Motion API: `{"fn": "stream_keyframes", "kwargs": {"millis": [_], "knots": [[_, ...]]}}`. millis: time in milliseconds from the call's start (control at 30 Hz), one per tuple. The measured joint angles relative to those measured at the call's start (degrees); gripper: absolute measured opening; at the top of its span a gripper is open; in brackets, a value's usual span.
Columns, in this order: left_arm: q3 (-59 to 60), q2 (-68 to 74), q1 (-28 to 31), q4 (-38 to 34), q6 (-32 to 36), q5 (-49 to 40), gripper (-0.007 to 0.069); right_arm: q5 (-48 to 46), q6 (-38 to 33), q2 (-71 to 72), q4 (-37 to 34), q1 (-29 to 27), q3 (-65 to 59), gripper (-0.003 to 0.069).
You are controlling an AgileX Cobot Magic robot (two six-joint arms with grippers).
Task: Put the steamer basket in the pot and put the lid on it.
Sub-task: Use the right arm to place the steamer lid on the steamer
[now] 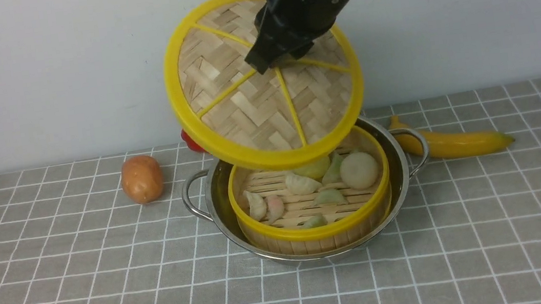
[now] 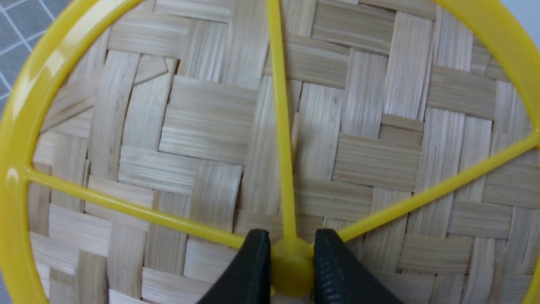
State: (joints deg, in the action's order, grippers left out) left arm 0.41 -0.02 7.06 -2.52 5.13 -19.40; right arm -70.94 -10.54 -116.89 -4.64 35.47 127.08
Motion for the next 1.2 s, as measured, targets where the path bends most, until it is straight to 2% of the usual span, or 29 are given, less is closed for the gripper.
{"fn": "stream_keyframes", "kwargs": {"millis": [400,600,800,1200], "knots": [[0.0,0.0,0.0,0.0,0.0,0.0,0.0243,0.0,2.4,-6.1,0.6,0.0,-0.3,0.0146],[0.0,0.0,0.0,0.0,0.0,0.0,0.0243,0.3,3.9,-5.8,1.8,-0.8,-5.2,0.0146],[0.0,0.0,0.0,0.0,0.0,0.0,0.0243,-0.4,3.7,-2.6,2.5,-0.9,-11.5,0.0146],[0.0,0.0,0.0,0.0,0.0,0.0,0.0243,0.1,1.0,-2.7,3.3,-1.4,-11.6,0.0146]]}}
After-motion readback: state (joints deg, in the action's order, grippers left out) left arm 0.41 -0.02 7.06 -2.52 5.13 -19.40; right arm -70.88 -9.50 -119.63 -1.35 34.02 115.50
